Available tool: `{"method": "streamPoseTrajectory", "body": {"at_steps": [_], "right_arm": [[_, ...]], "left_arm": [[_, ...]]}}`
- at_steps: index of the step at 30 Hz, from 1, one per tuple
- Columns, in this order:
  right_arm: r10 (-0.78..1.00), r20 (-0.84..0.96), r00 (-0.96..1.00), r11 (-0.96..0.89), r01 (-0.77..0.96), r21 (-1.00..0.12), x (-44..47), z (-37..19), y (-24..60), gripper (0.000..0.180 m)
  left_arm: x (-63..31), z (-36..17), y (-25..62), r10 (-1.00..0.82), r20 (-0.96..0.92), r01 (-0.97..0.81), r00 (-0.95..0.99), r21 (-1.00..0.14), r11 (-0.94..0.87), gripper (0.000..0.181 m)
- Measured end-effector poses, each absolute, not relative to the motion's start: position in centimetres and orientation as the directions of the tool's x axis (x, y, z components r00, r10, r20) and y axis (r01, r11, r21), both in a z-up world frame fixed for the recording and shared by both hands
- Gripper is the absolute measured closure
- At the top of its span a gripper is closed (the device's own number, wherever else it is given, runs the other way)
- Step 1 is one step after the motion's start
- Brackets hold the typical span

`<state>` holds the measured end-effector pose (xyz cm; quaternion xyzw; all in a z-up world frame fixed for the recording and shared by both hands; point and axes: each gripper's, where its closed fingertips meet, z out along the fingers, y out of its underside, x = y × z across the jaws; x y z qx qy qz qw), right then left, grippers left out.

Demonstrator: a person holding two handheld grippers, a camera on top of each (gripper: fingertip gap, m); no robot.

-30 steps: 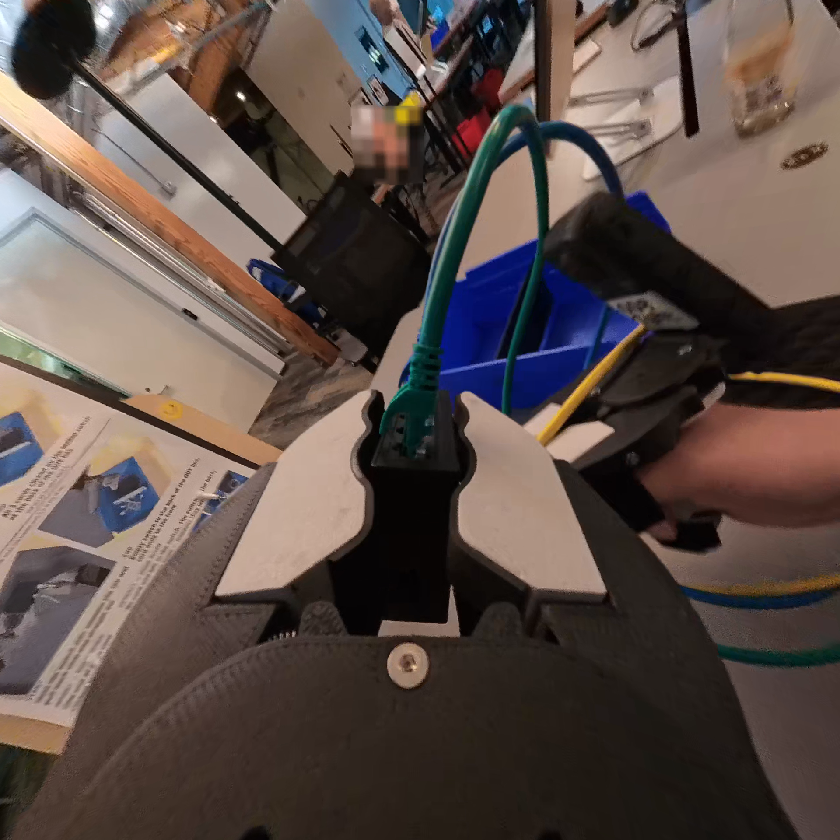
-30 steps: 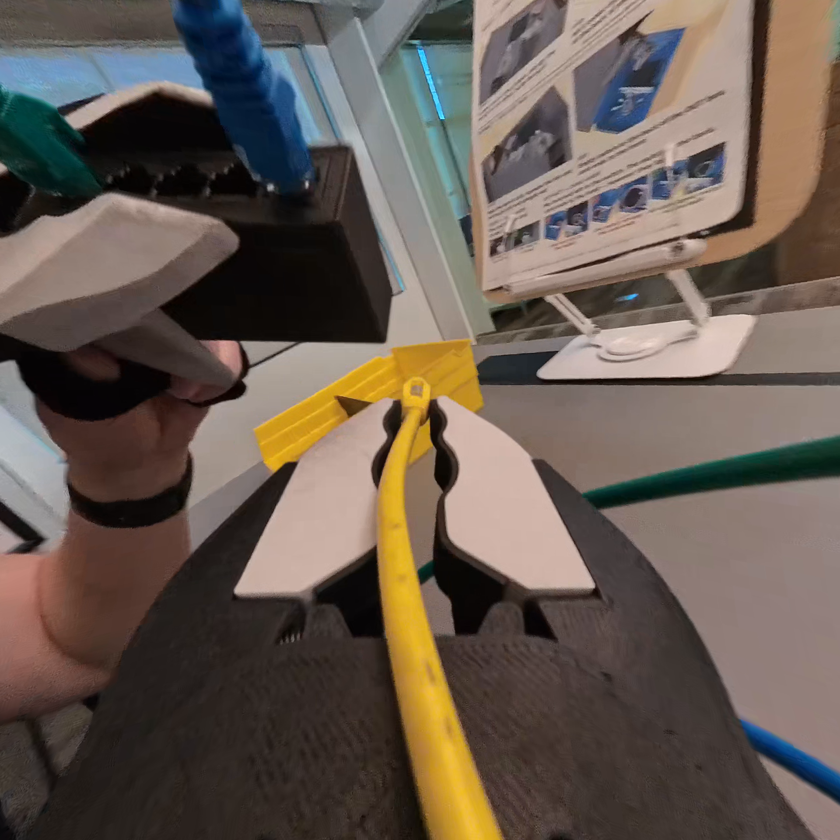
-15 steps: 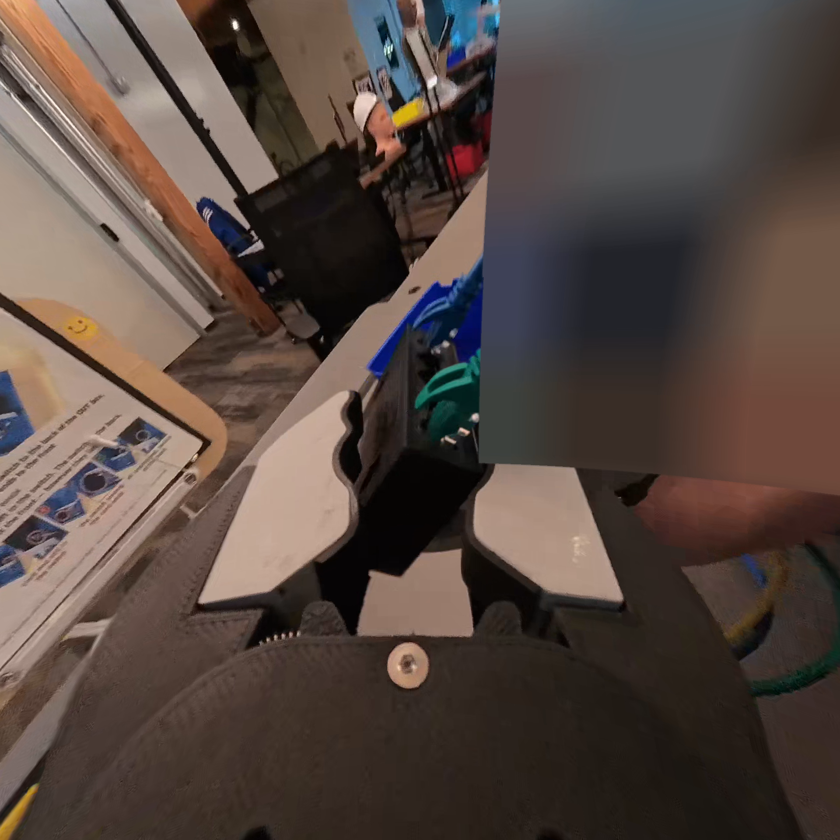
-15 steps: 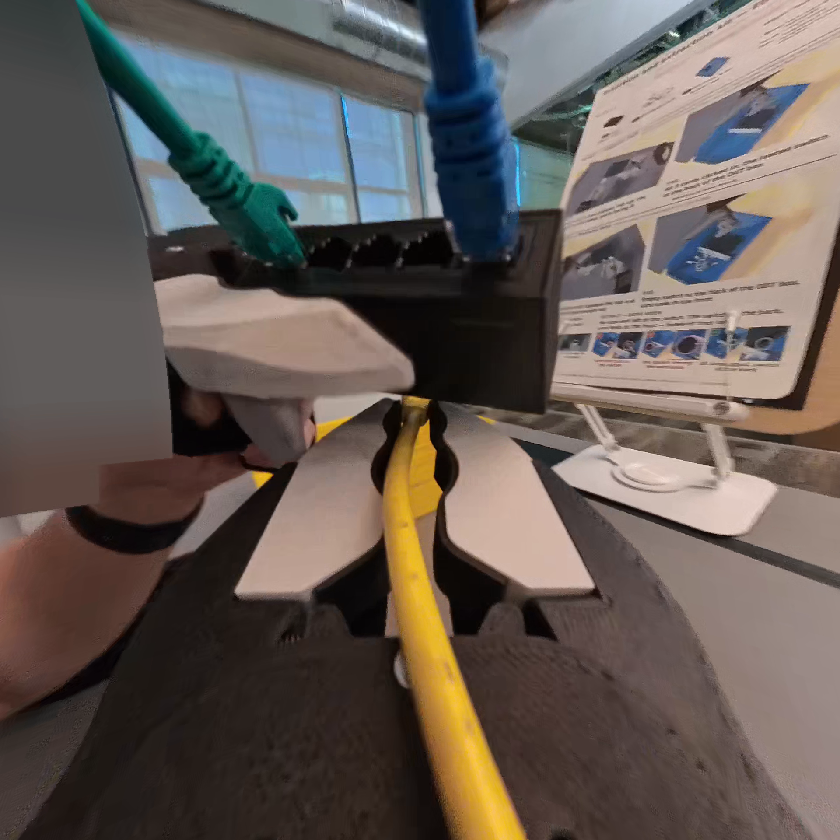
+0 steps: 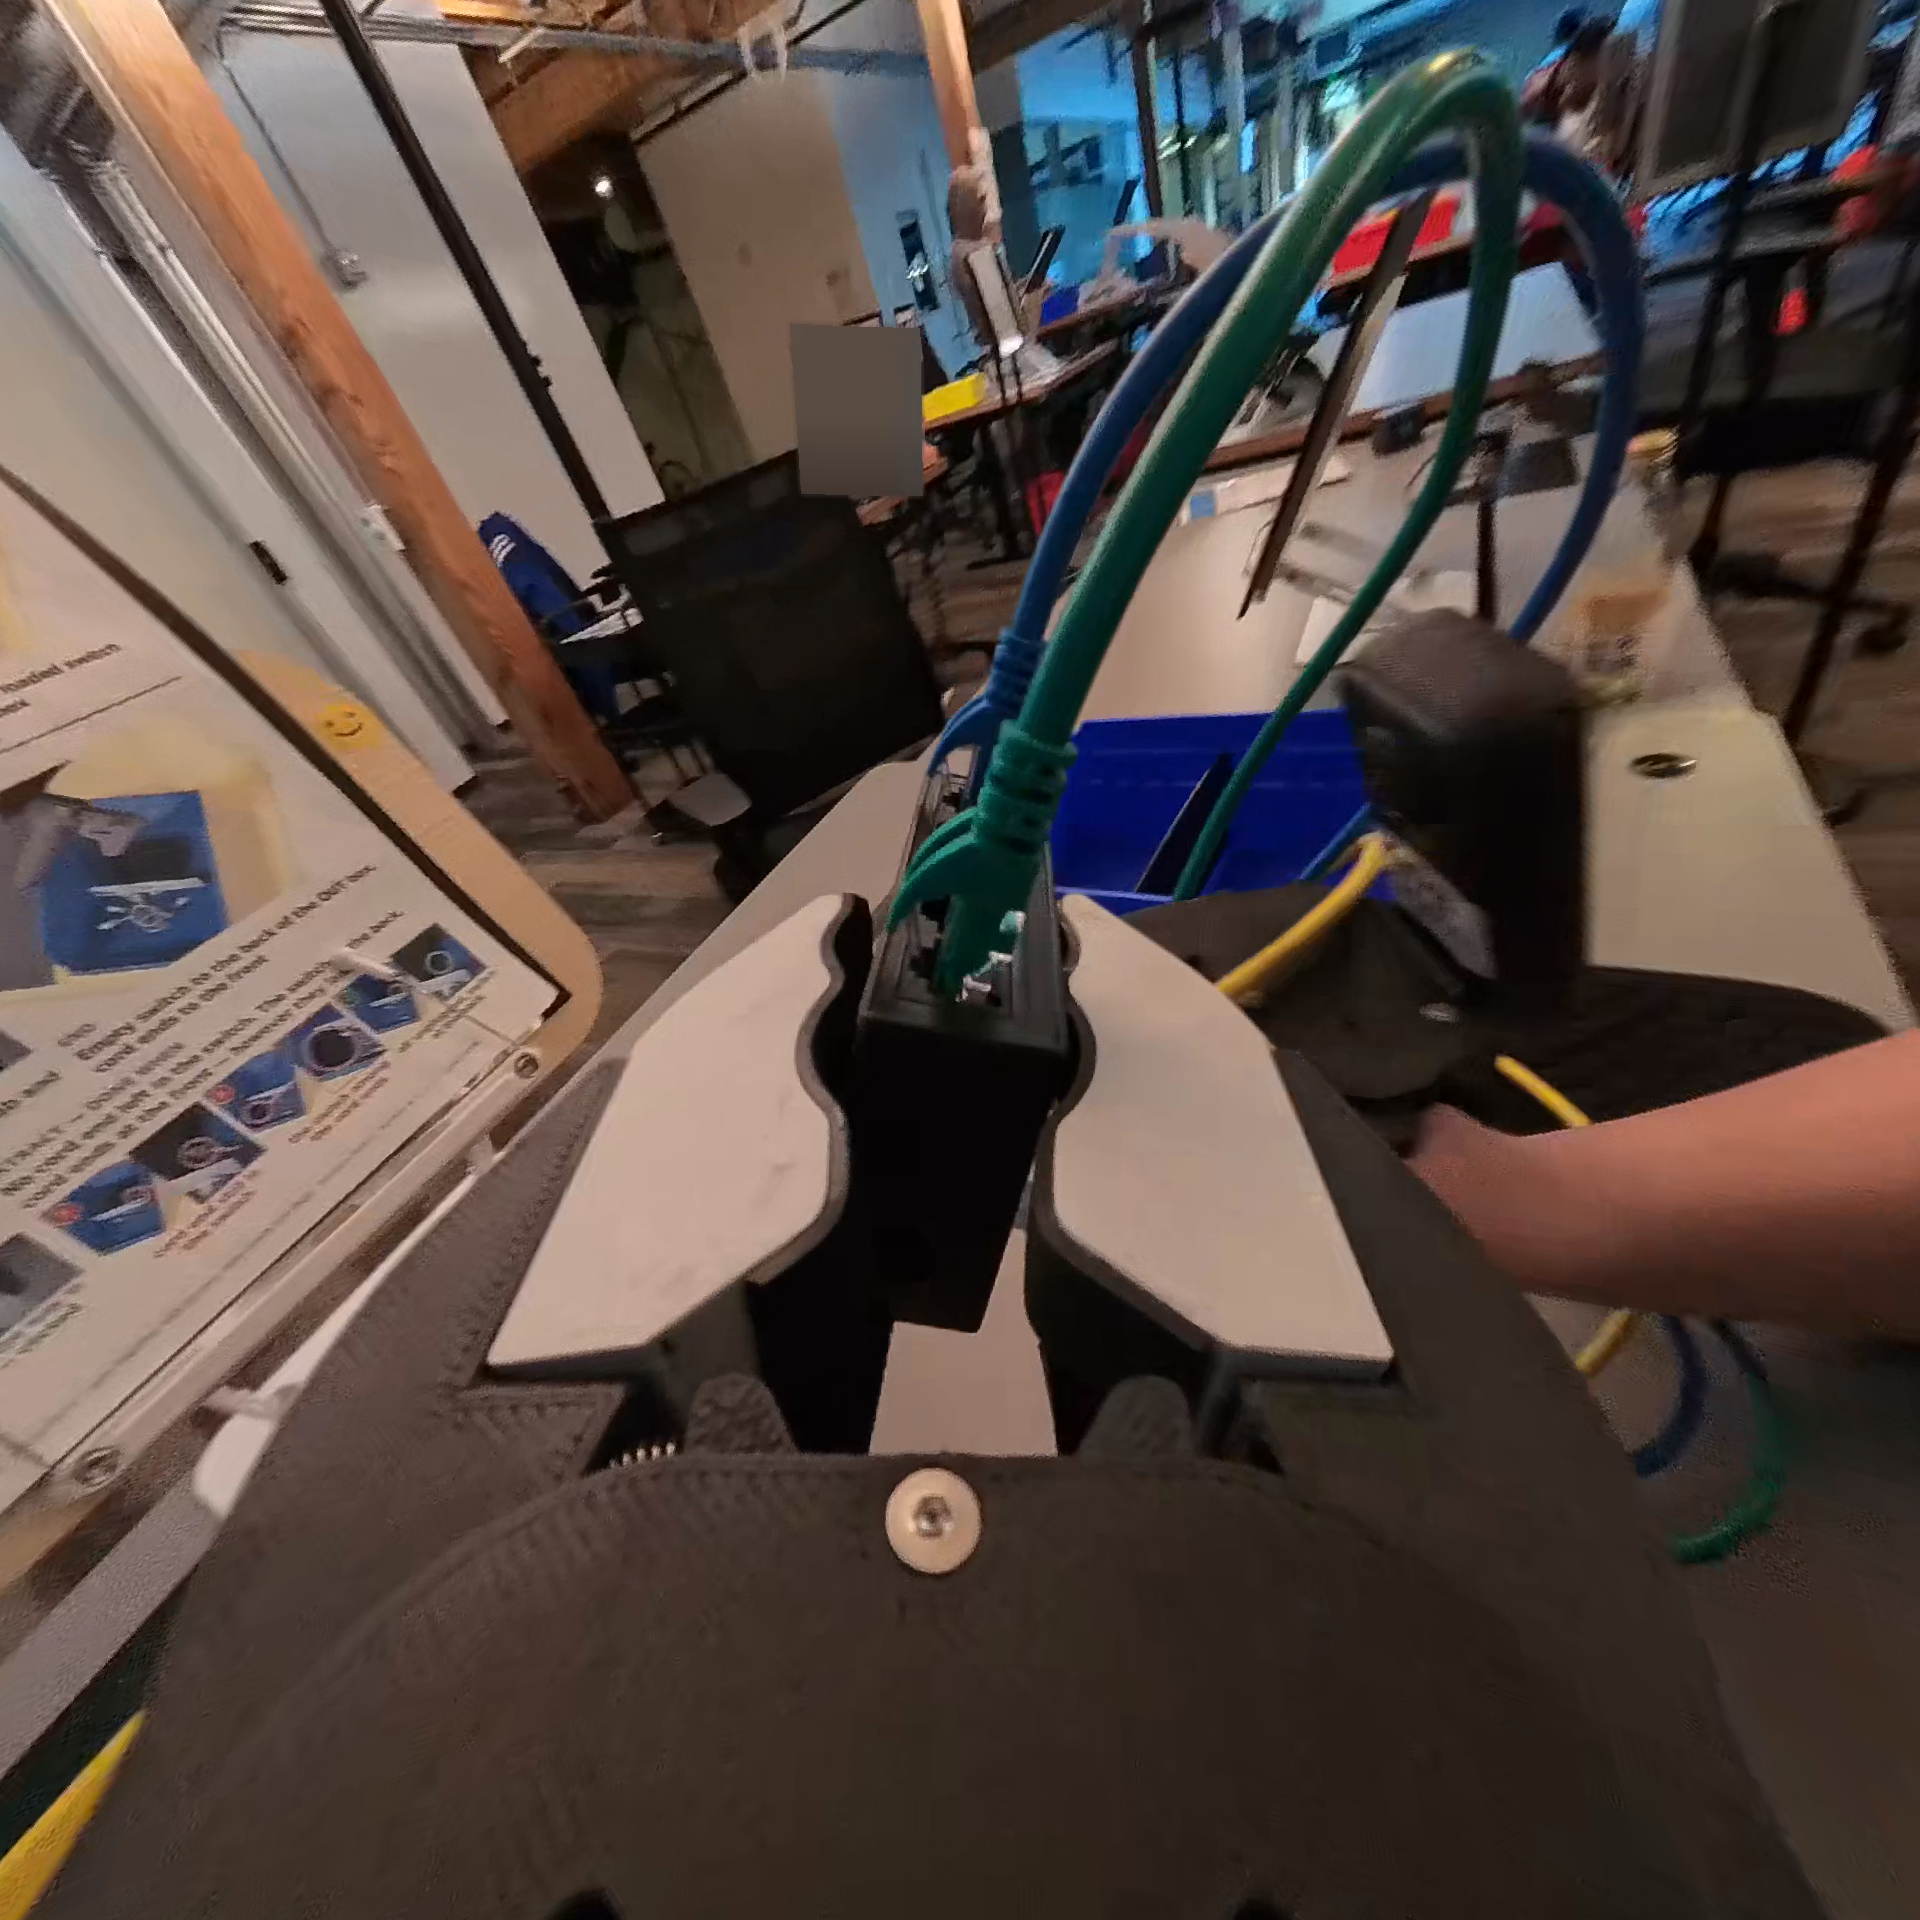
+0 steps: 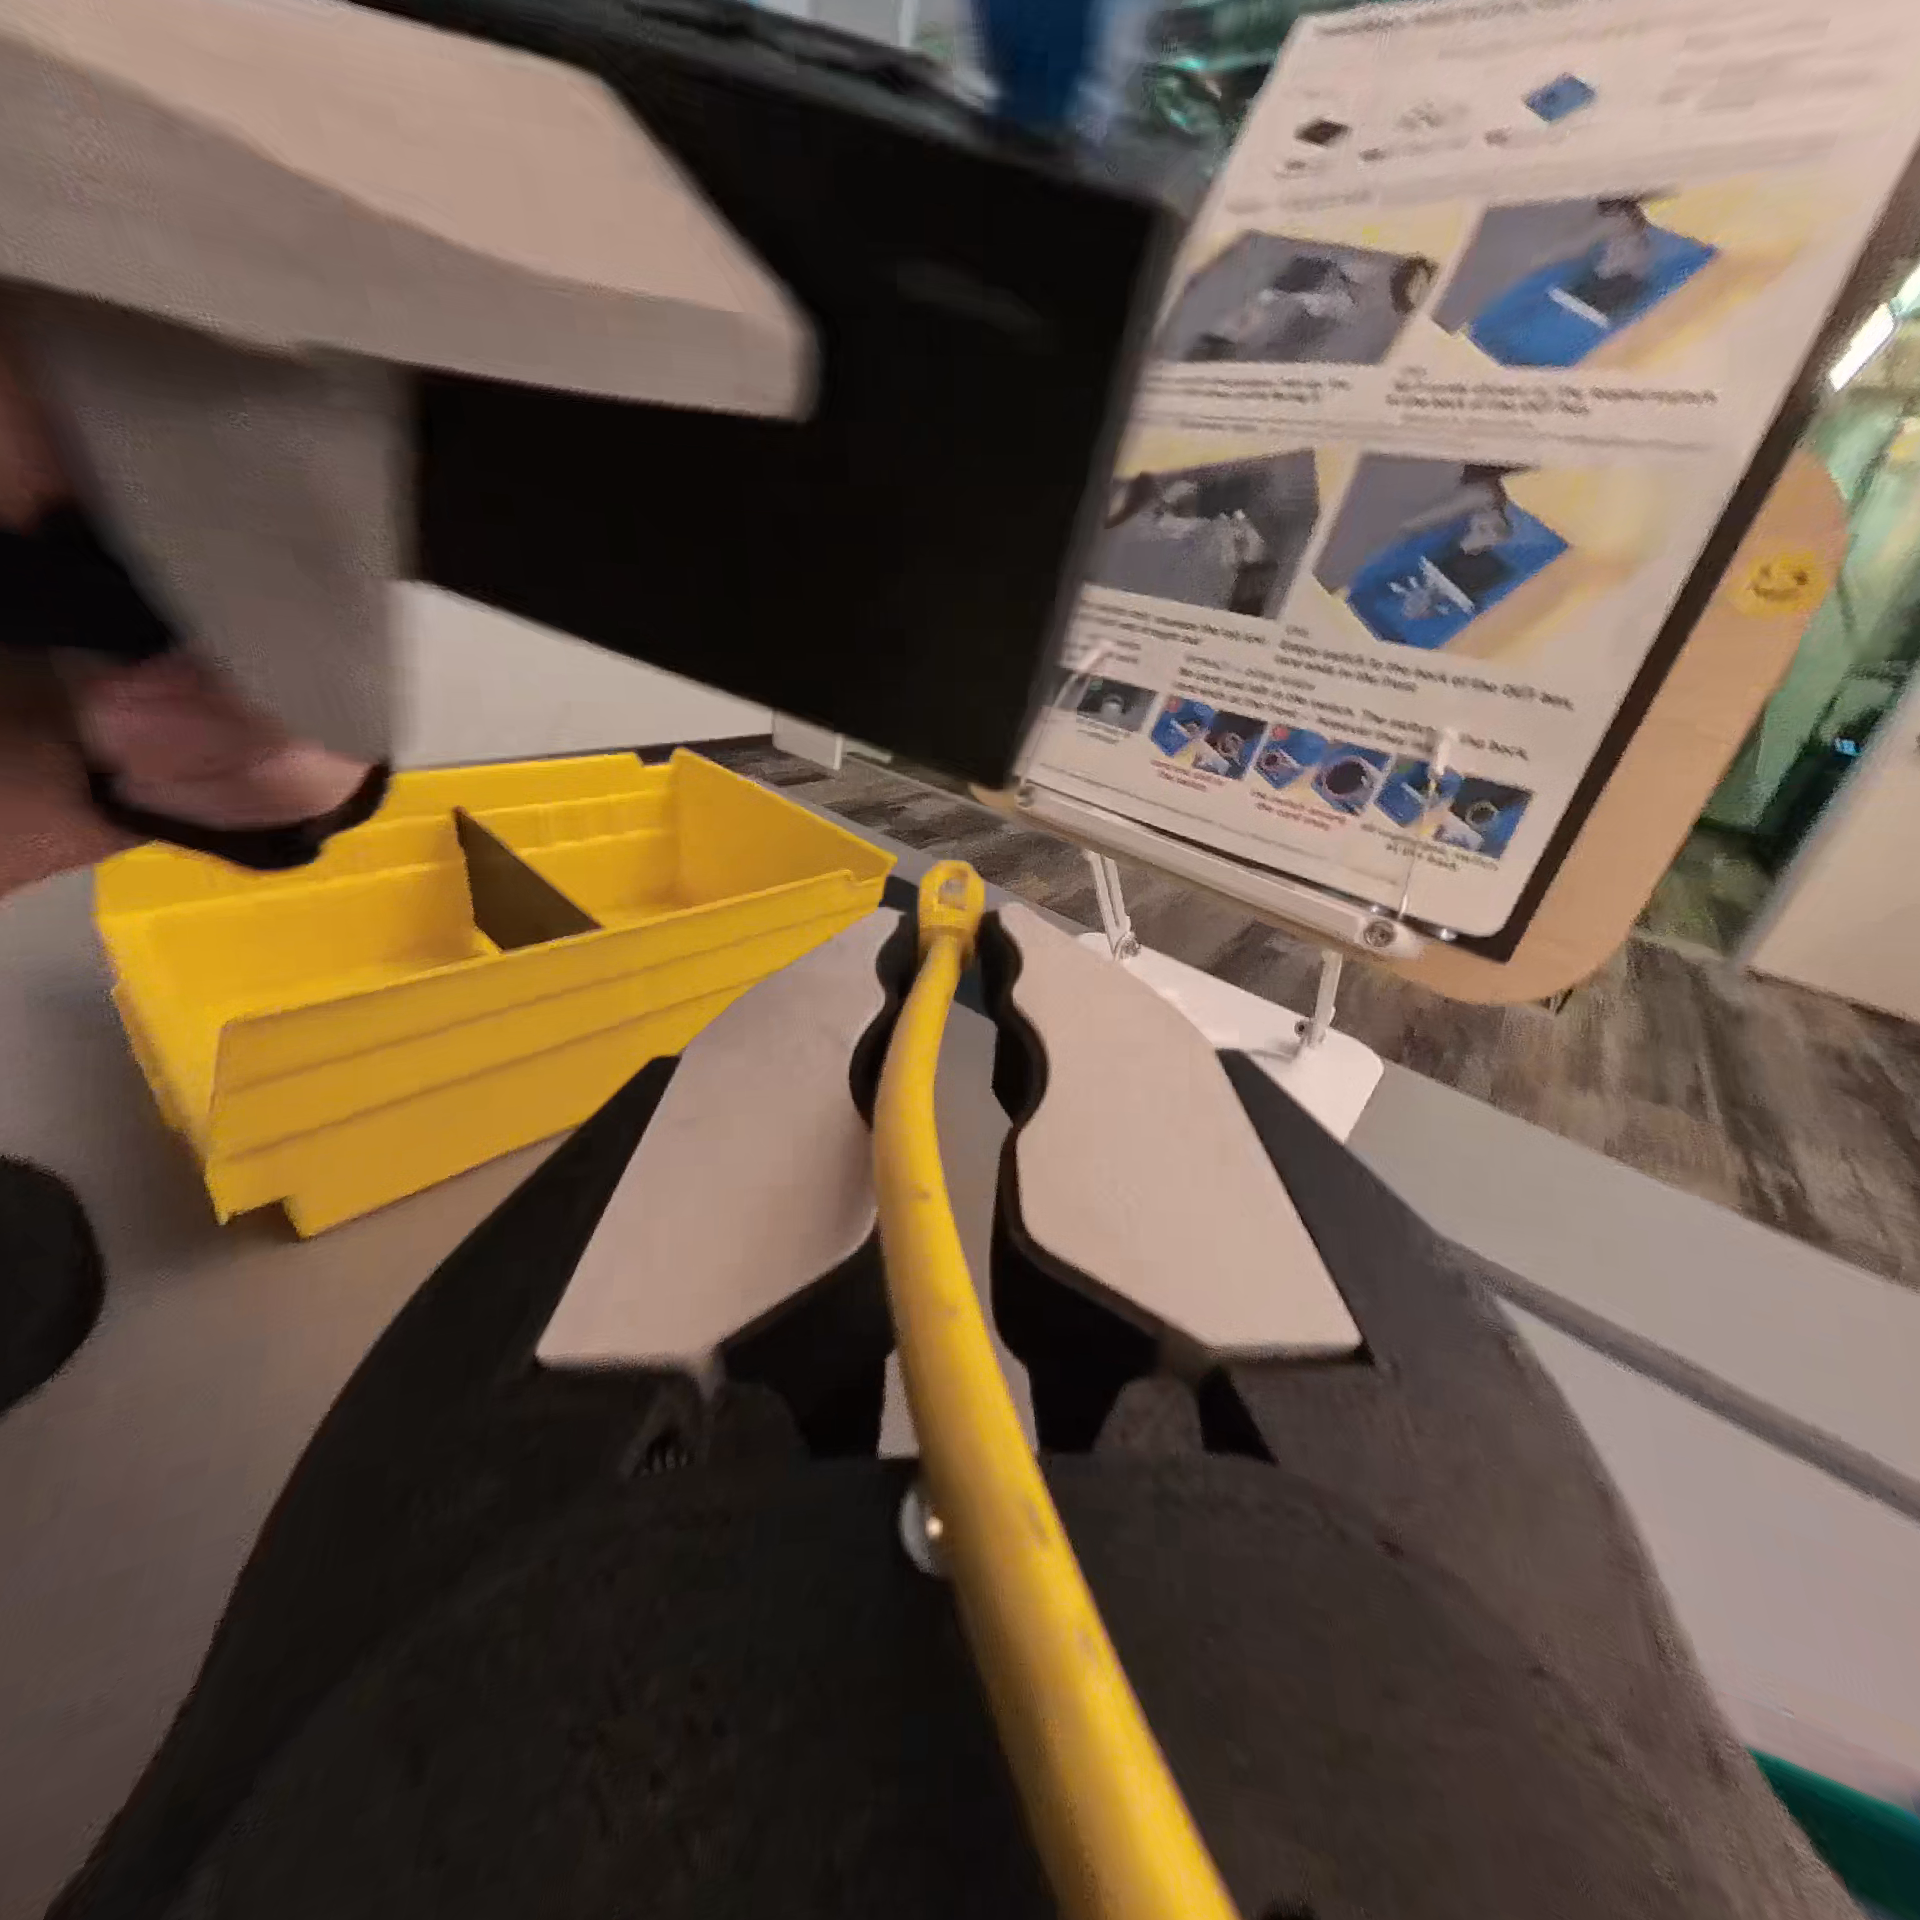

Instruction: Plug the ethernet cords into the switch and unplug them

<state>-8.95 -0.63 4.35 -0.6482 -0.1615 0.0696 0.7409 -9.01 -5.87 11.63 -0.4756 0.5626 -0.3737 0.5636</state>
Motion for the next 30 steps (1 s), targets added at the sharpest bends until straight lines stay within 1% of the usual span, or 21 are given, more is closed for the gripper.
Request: {"method": "streamPoseTrajectory", "body": {"at_steps": [2,3,4,5,6,7,8,11,14,16,20,24,28,30], "right_arm": [[0.293,0.065,0.954,0.17,0.014,-0.985,-8.6,5.3,0.2,0.167],[0.338,0.037,0.94,0.21,-0.038,-0.977,-9.1,6.2,0.0,0.167],[0.422,0.025,0.906,0.256,-0.093,-0.962,-10.3,7.0,-0.6,0.167],[0.475,0.013,0.88,0.292,-0.144,-0.945,-10.9,7.9,-1.3,0.167],[0.465,-0.006,0.885,0.327,-0.179,-0.928,-10.6,8.6,-1.7,0.169],[0.415,-0.018,0.91,0.327,-0.168,-0.93,-10.0,8.5,-1.5,0.167],[0.401,-0.012,0.916,0.317,-0.151,-0.937,-10.0,8.3,-1.3,0.167],[0.392,0.003,0.92,0.257,-0.107,-0.96,-10.6,7.3,-0.6,0.167],[0.366,0.07,0.928,0.263,-0.03,-0.964,-10.8,6.9,-0.3,0.167],[0.366,0.087,0.926,0.257,-0.011,-0.966,-10.7,6.7,-0.3,0.167],[0.371,0.125,0.92,0.252,0.03,-0.967,-10.6,6.1,-0.2,0.168],[0.389,0.23,0.892,0.253,0.137,-0.958,-11.5,5.4,0.4,0.167],[0.5,0.188,0.845,0.129,0.142,-0.981,-12.5,4.9,1.3,0.167],[0.56,0.206,0.803,0.094,0.185,-0.978,-13.1,5.4,0.9,0.166]], "left_arm": [[-9.4,12.0,-6.5,-0.973,-0.228,-0.081,0.037,-0.971,0.224,0.15],[-9.5,12.2,-6.8,-0.981,-0.196,-0.059,0.006,-0.979,0.195,0.15],[-9.5,12.1,-7.0,-0.986,-0.165,-0.053,-0.024,-0.985,0.166,0.15],[-9.4,11.9,-6.7,-0.989,-0.148,-0.055,-0.023,-0.987,0.149,0.15],[-9.4,11.7,-6.2,-0.99,-0.142,-0.045,-0.005,-0.989,0.142,0.15],[-9.3,11.6,-6.1,-0.992,-0.127,-0.029,-0.014,-0.991,0.128,0.149],[-9.2,11.3,-6.0,-0.994,-0.108,-0.04,-0.03,-0.993,0.109,0.149],[-8.9,10.3,-5.7,-0.995,-0.089,-0.086,-0.053,-0.992,0.093,0.146],[-8.2,9.2,-5.5,-0.995,-0.089,-0.126,-0.035,-0.988,0.093,0.143],[-7.8,8.5,-5.1,-0.992,-0.122,-0.153,-0.007,-0.981,0.122,0.136],[-7.2,8.2,-4.7,-0.98,-0.196,-0.164,0.039,-0.968,0.188,0.14],[-8.1,9.3,-2.4,-0.906,-0.368,-0.171,0.21,-0.926,0.336,0.149],[-10.5,10.5,0.9,-0.828,-0.443,-0.218,0.345,-0.895,0.388,0.151],[-12.2,11.4,2.7,-0.741,-0.518,-0.253,0.427,-0.855,0.452,0.151]]}}
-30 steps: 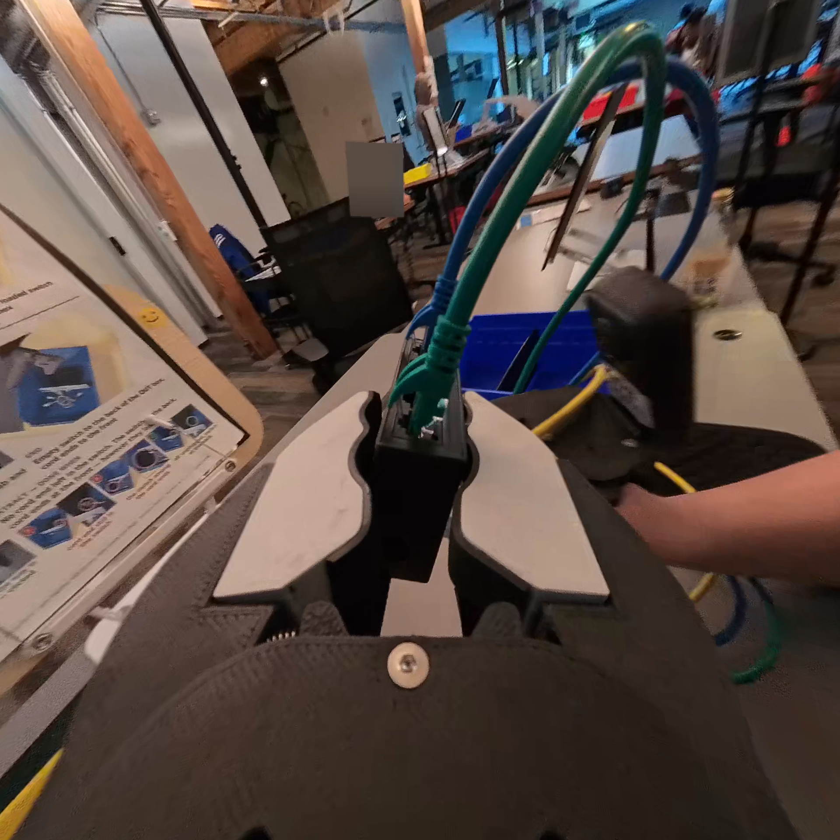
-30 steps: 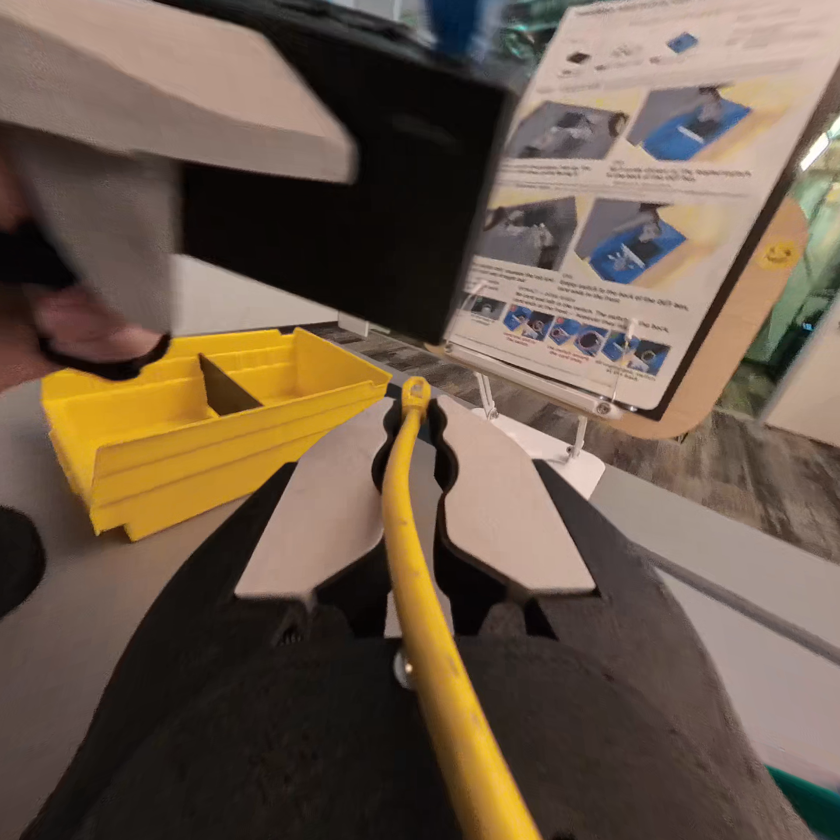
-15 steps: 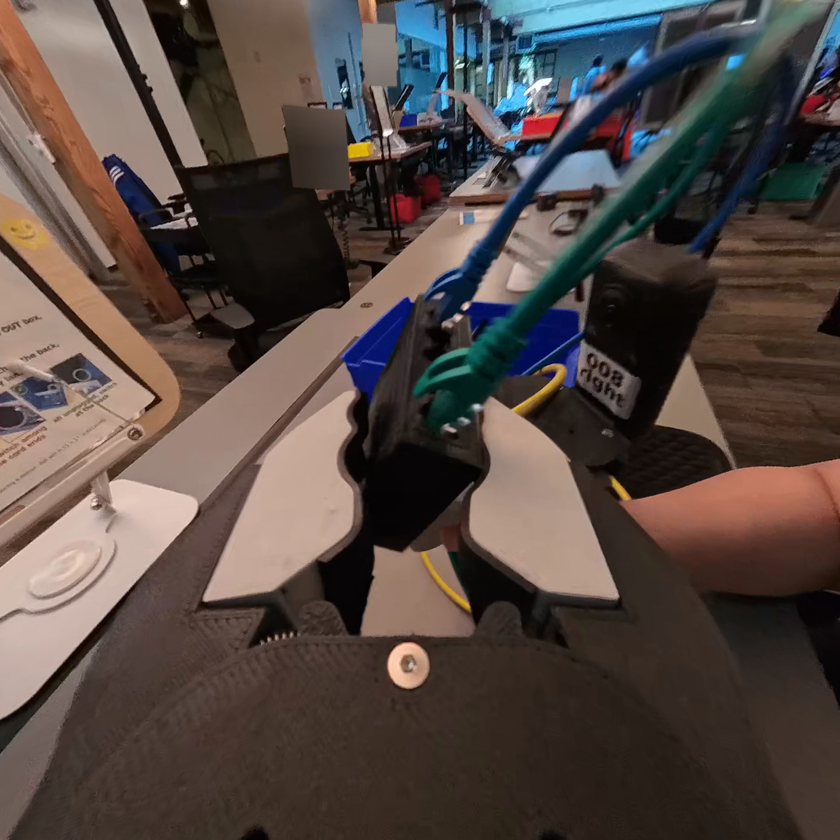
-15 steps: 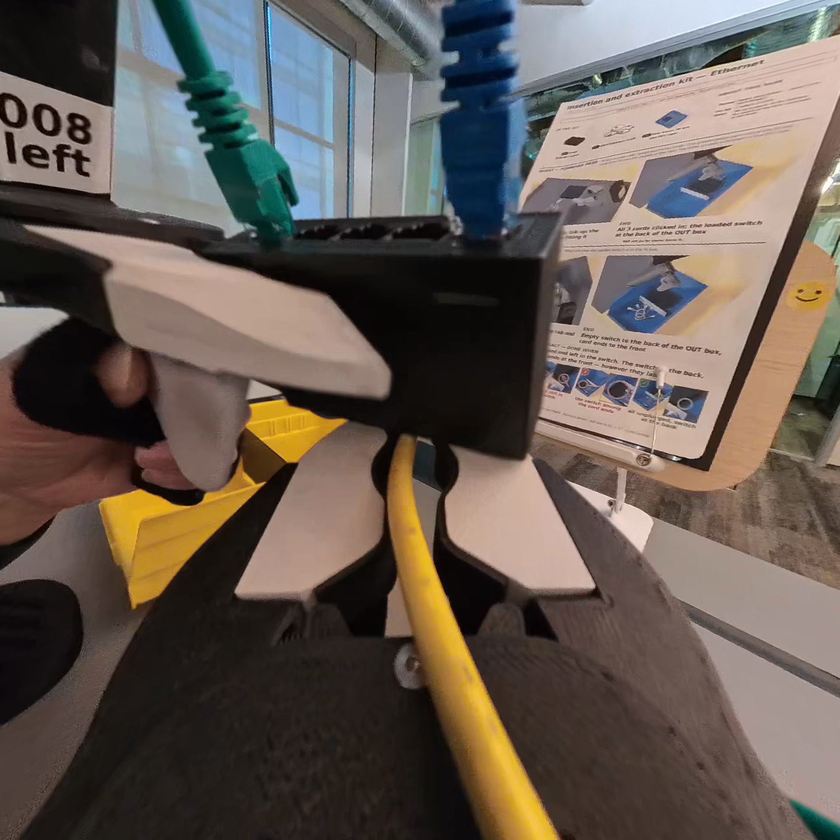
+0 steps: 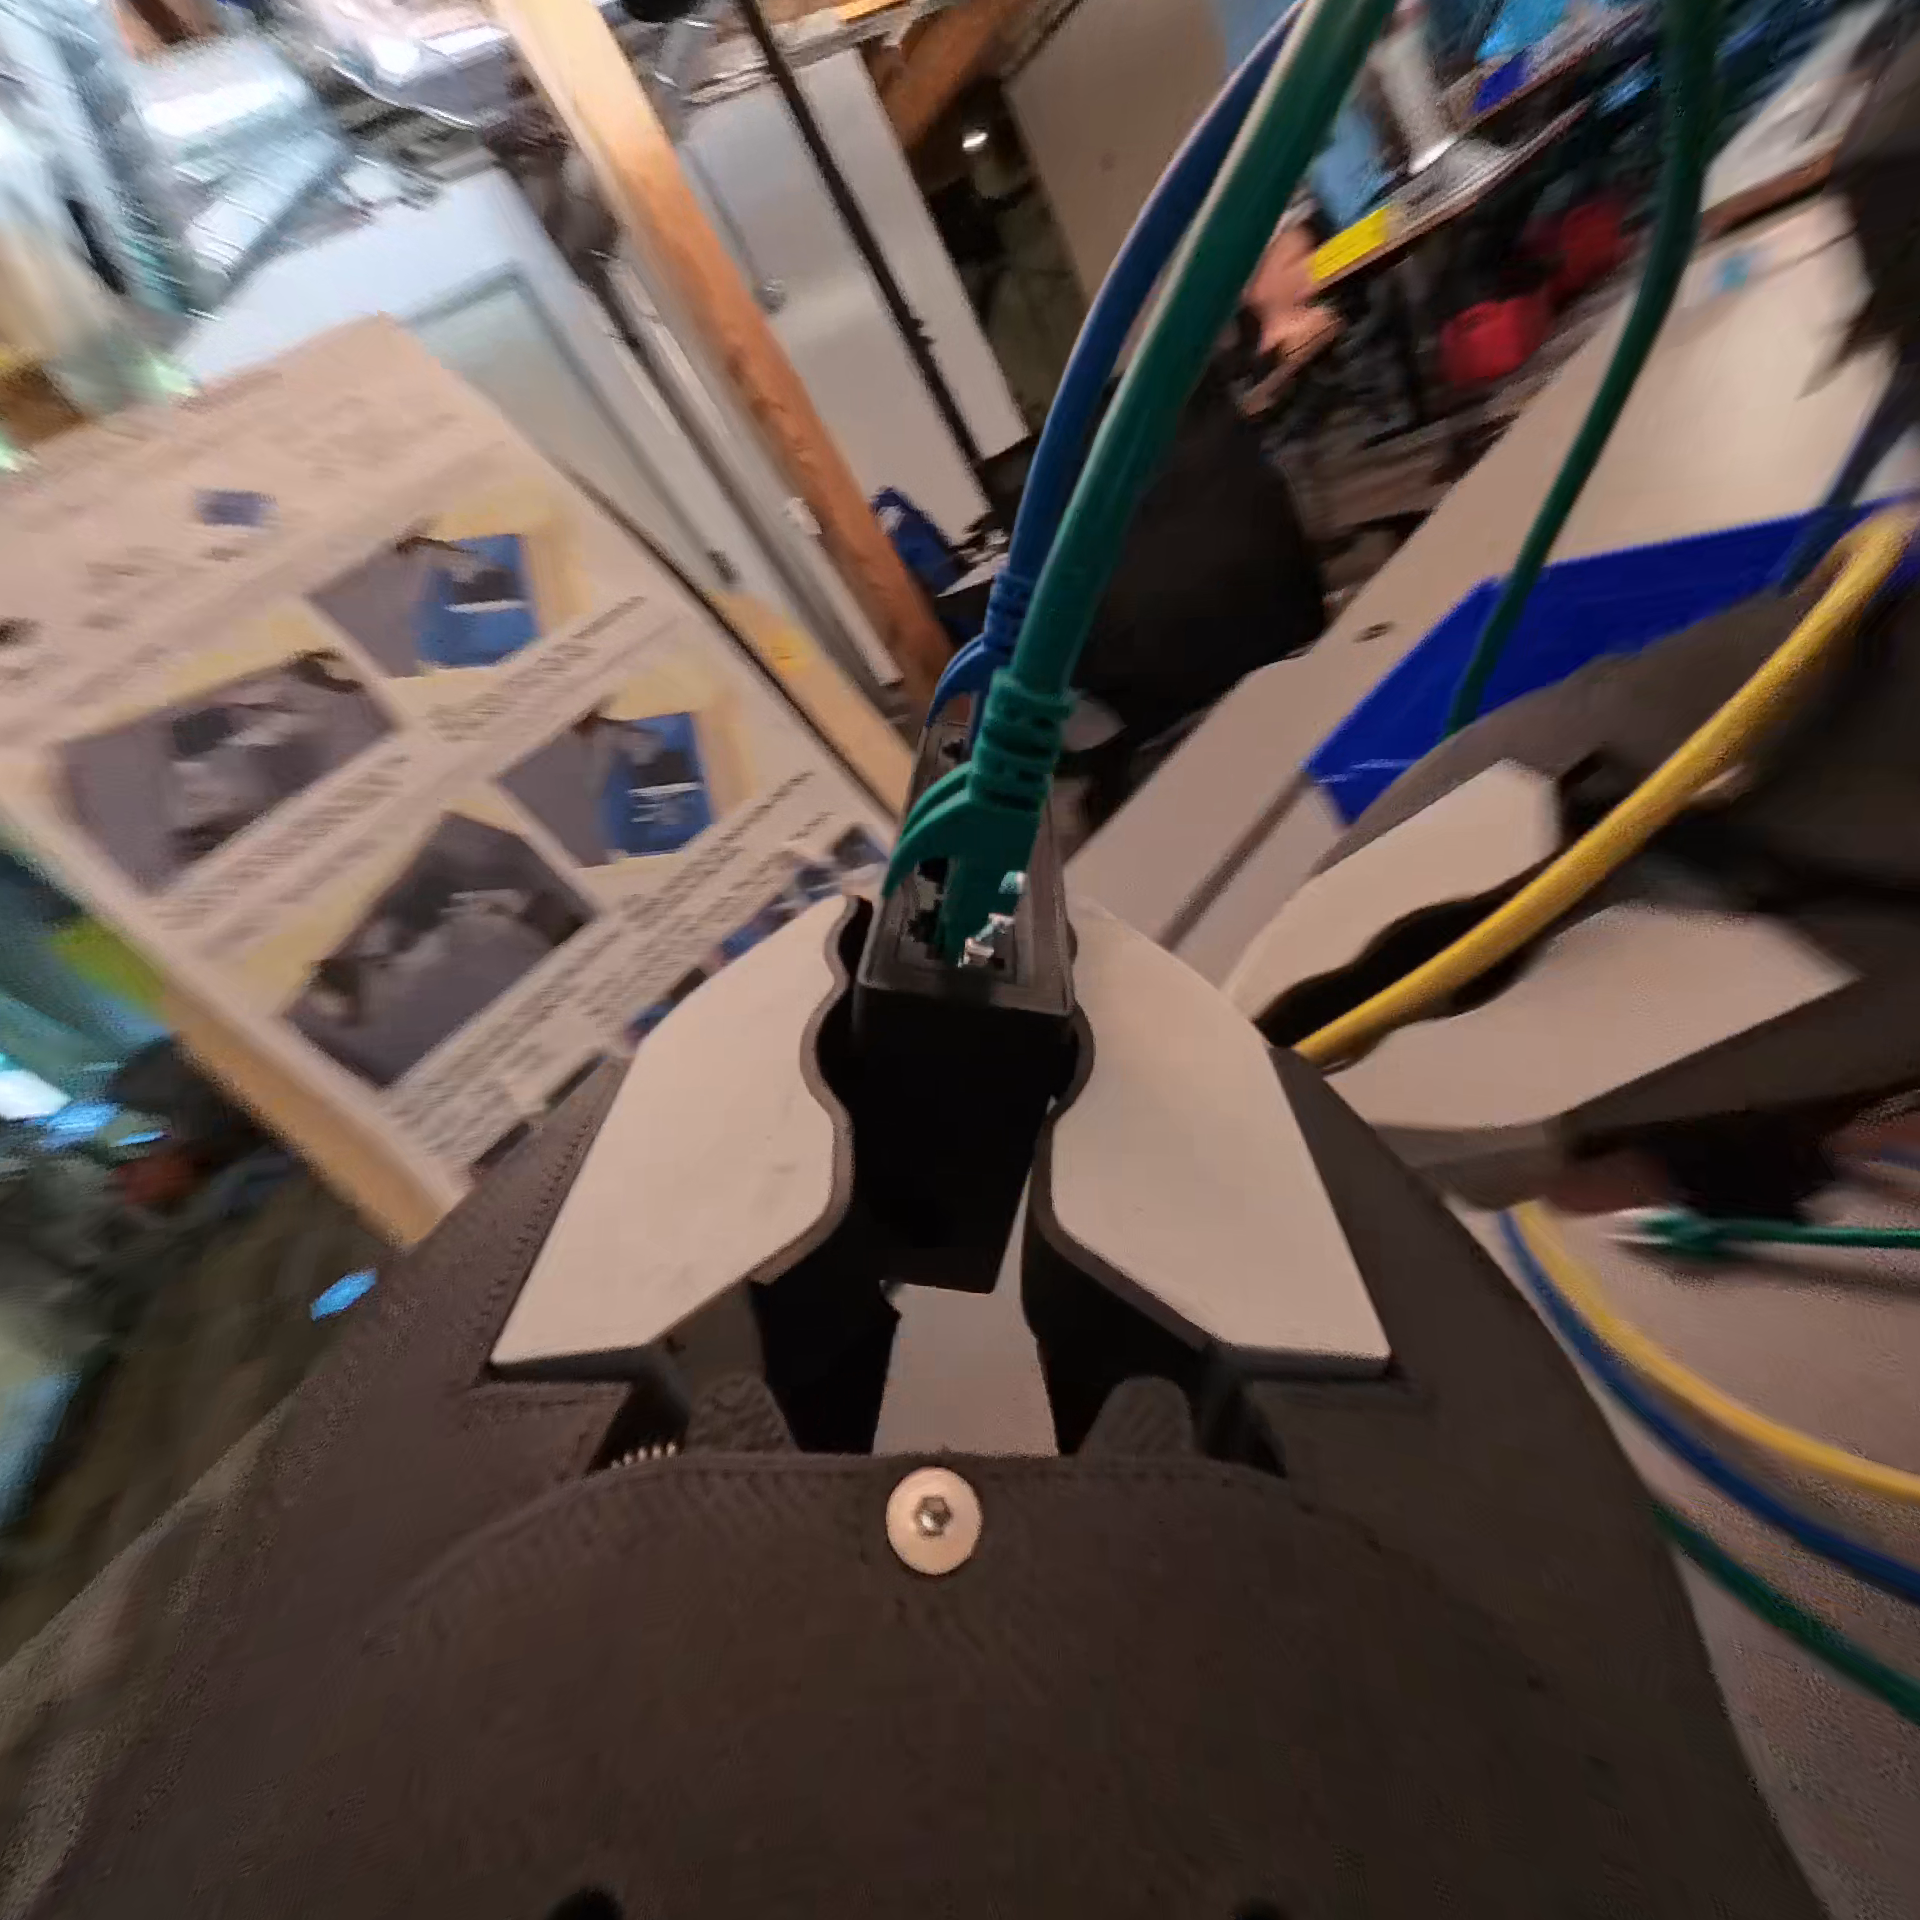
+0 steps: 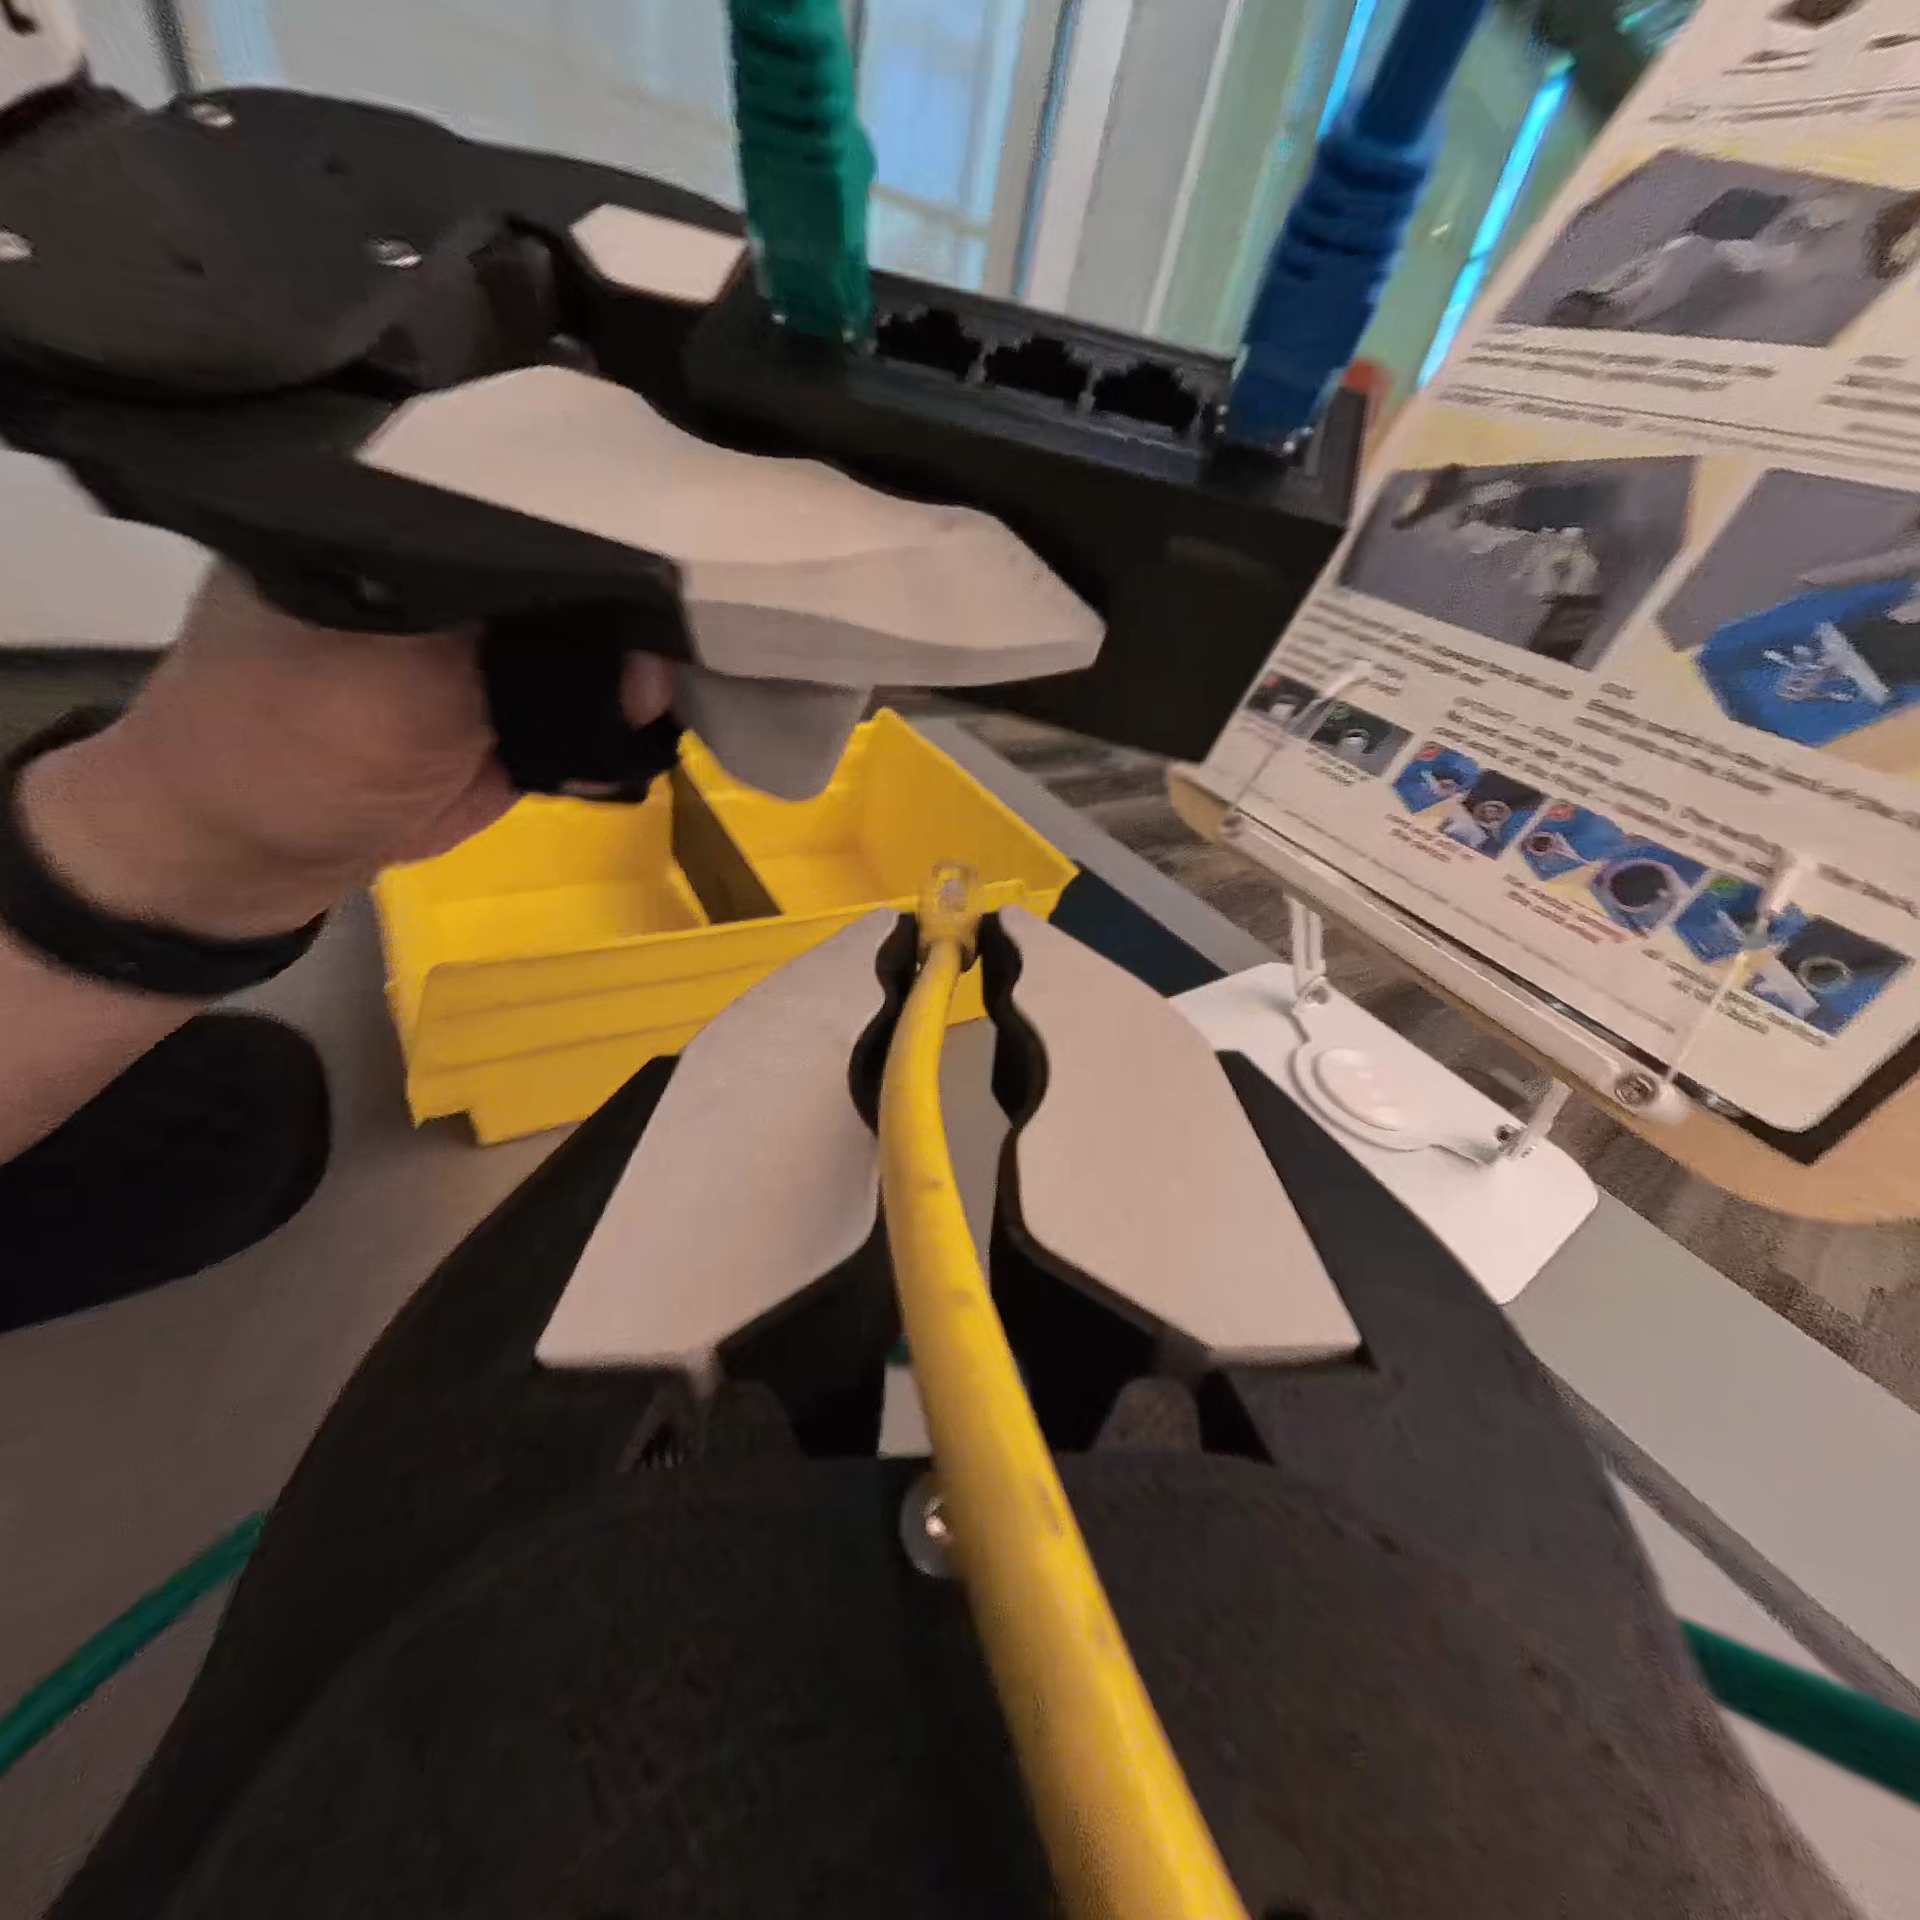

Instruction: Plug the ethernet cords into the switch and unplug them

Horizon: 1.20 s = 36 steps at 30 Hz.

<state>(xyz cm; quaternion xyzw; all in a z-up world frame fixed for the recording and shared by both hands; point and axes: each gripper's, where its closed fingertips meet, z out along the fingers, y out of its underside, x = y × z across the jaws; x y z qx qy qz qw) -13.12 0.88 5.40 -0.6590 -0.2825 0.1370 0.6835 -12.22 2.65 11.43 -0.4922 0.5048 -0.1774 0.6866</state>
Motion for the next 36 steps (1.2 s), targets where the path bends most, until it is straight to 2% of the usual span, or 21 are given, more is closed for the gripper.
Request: {"method": "streamPoseTrajectory", "body": {"at_steps": [5,11,21,26,31,36], "right_arm": [[0.57,0.319,0.757,0.139,0.294,-0.946,-12.2,8.9,-1.6,0.167],[0.578,0.247,0.778,0.296,0.082,-0.952,-10.8,13.4,-3.7,0.167],[0.609,0.219,0.762,0.44,-0.095,-0.893,-11.0,14.3,-4.4,0.167],[0.566,0.288,0.773,0.433,0.019,-0.901,-11.5,13.6,-4.0,0.168],[0.602,0.282,0.747,0.393,0.03,-0.919,-12.0,13.4,-4.1,0.168],[0.611,0.274,0.743,0.359,0.049,-0.932,-11.8,13.4,-4.1,0.168]], "left_arm": [[-15.0,12.8,4.8,-0.472,-0.71,-0.404,0.522,-0.694,0.596,0.151],[-14.3,12.9,3.7,-0.29,-0.816,-0.475,0.501,-0.539,0.695,0.151],[-12.5,13.1,0.8,-0.266,-0.845,-0.445,0.464,-0.482,0.755,0.151],[-12.2,12.7,0.5,-0.223,-0.875,-0.47,0.43,-0.428,0.772,0.151],[-12.1,12.1,0.5,-0.2,-0.897,-0.484,0.394,-0.388,0.784,0.152],[-12.0,12.1,0.4,-0.211,-0.893,-0.479,0.397,-0.397,0.783,0.152]]}}
